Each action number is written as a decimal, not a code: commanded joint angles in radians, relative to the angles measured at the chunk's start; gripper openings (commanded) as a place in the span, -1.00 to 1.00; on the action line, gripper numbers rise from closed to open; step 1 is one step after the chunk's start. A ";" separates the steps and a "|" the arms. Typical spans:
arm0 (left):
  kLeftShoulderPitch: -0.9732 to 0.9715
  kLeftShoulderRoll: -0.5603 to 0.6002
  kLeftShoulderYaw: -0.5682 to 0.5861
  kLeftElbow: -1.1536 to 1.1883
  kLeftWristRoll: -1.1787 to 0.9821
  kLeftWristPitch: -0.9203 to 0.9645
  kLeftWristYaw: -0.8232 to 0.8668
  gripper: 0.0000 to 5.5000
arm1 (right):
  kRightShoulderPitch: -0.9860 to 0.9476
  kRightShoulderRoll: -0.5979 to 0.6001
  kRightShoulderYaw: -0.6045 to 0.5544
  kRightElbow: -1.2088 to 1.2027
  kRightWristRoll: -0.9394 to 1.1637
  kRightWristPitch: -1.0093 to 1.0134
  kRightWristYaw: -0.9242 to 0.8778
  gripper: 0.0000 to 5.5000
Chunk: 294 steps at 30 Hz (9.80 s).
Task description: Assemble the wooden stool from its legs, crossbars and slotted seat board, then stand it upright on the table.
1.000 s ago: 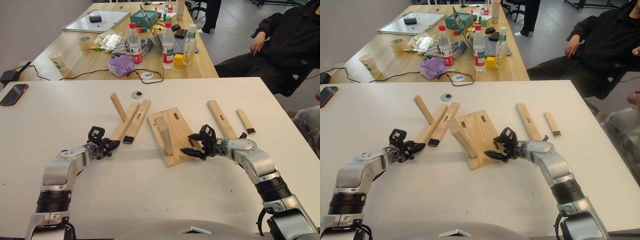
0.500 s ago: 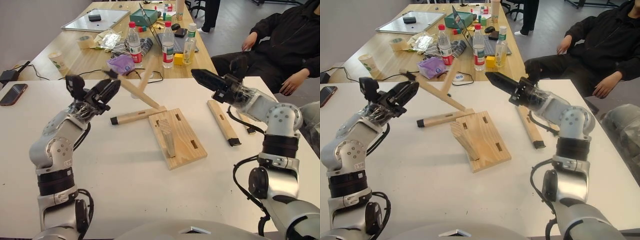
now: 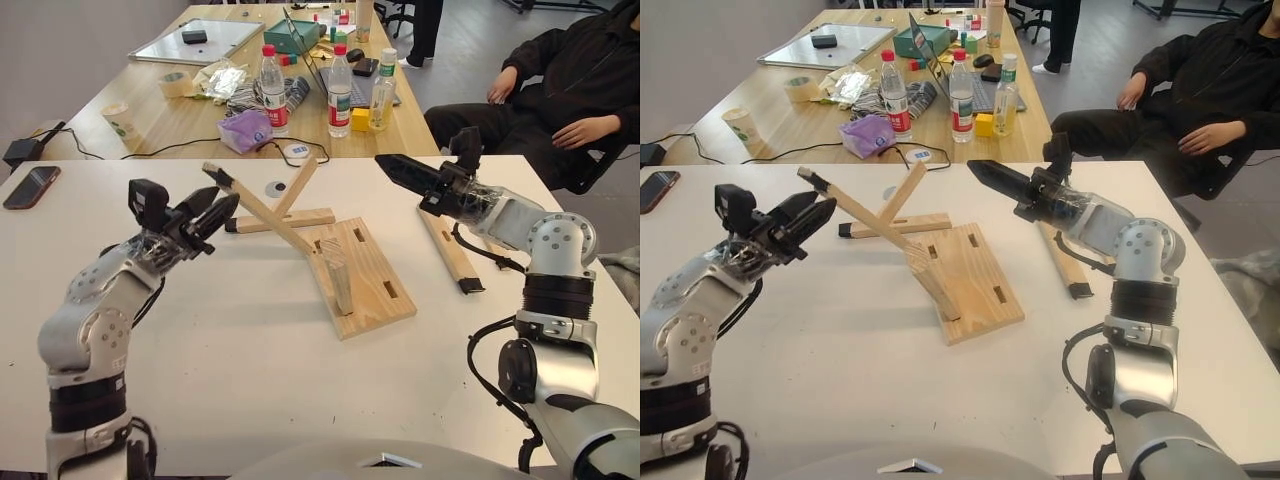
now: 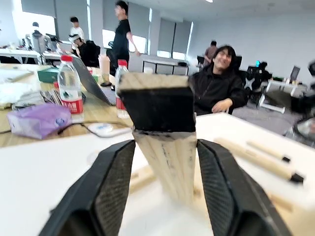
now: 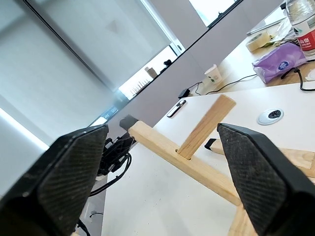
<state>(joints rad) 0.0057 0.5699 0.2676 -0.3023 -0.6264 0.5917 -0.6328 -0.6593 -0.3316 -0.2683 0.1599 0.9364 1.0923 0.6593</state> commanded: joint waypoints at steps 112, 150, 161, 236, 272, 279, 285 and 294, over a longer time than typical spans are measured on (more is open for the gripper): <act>-0.288 -0.144 -0.331 -0.074 0.490 -0.448 0.085 -0.64 | -0.268 0.084 -0.197 0.180 0.301 -0.065 -0.274 0.45; -0.564 0.258 -0.515 0.634 0.692 -0.778 -0.591 0.03 | -0.197 0.030 -0.144 0.141 0.078 -0.239 -0.146 -0.25; -0.698 0.260 -0.758 0.961 0.889 -1.301 -0.775 0.03 | -0.155 0.081 -0.169 0.060 0.138 -0.197 -0.222 -0.25; -0.848 0.119 -1.033 1.480 1.240 -1.695 -0.527 -0.46 | 0.321 0.181 -0.151 -0.423 0.446 -0.305 -0.630 -0.25; -0.806 0.297 -1.042 1.400 1.186 -1.668 -0.661 -0.24 | 0.325 0.137 -0.120 -0.404 0.444 -0.357 -0.609 -0.25; -0.834 0.311 -1.020 1.384 1.155 -1.684 -0.715 -0.24 | 0.330 0.143 -0.119 -0.406 0.437 -0.367 -0.599 -0.25; -0.876 0.325 -0.982 1.385 1.130 -1.667 -0.739 -0.17 | 0.337 0.138 -0.124 -0.412 0.440 -0.367 -0.598 -0.25; -0.881 0.329 -0.957 1.385 1.129 -1.667 -0.740 -0.12 | 0.335 0.129 -0.122 -0.405 0.439 -0.373 -0.592 -0.25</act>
<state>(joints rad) -0.8772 0.8900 -0.6998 1.0791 0.4962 -1.0769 -1.3661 -0.3174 -0.1756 -0.3906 -0.2391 1.3681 0.7217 0.0625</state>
